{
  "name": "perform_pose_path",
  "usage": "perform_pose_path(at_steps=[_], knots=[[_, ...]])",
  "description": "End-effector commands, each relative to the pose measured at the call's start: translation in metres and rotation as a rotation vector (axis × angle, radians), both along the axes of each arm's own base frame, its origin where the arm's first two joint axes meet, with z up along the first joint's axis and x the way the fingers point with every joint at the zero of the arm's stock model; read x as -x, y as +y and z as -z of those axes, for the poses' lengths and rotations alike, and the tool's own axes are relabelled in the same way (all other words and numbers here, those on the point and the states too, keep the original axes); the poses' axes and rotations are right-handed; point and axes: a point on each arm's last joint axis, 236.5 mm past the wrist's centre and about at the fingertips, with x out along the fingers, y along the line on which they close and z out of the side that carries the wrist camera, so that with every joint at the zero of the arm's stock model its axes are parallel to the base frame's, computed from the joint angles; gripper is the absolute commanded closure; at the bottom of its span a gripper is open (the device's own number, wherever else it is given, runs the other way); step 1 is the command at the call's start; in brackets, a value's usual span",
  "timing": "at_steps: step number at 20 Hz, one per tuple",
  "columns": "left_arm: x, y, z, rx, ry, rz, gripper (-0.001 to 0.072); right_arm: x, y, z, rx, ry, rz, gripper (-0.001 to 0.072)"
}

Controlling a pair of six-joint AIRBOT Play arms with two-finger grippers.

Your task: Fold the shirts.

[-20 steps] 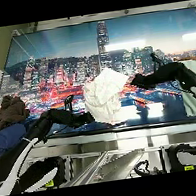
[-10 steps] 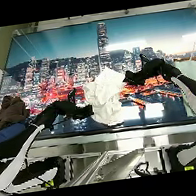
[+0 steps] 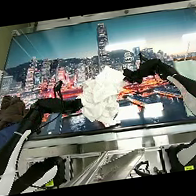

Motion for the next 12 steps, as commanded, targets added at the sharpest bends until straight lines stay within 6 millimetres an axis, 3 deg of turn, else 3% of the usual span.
perform_pose_path(at_steps=[1, 3, 4, 6, 8, 9, 10, 12], knots=[[-0.005, 0.005, -0.020, 0.012, -0.056, -0.013, 0.0692, -0.028, 0.012, -0.027, -0.018, -0.105, 0.026, 0.0699], [-0.015, 0.009, -0.036, 0.017, -0.123, -0.028, 0.0691, -0.043, 0.017, -0.066, -0.031, -0.192, -0.007, 0.0700], [-0.023, 0.014, -0.054, 0.026, -0.173, -0.045, 0.0692, -0.052, 0.016, -0.103, -0.039, -0.268, -0.026, 0.0700], [-0.048, 0.027, -0.125, 0.052, -0.350, -0.086, 0.0692, -0.065, 0.006, -0.207, -0.053, -0.478, -0.038, 0.0700], [-0.064, 0.049, -0.246, 0.074, -0.636, -0.134, 0.0692, -0.055, -0.020, -0.352, -0.044, -0.773, -0.033, 0.0700], [-0.058, 0.062, -0.322, 0.071, -0.817, -0.154, 0.0692, -0.033, -0.038, -0.431, -0.014, -0.941, -0.031, 0.0699], [-0.042, 0.076, -0.397, 0.069, -0.993, -0.187, 0.0692, -0.003, -0.054, -0.501, 0.028, -1.097, -0.024, 0.0700], [0.010, 0.097, -0.517, 0.027, -1.282, -0.233, 0.0693, 0.067, -0.084, -0.603, 0.149, -1.338, 0.011, 0.0700]])
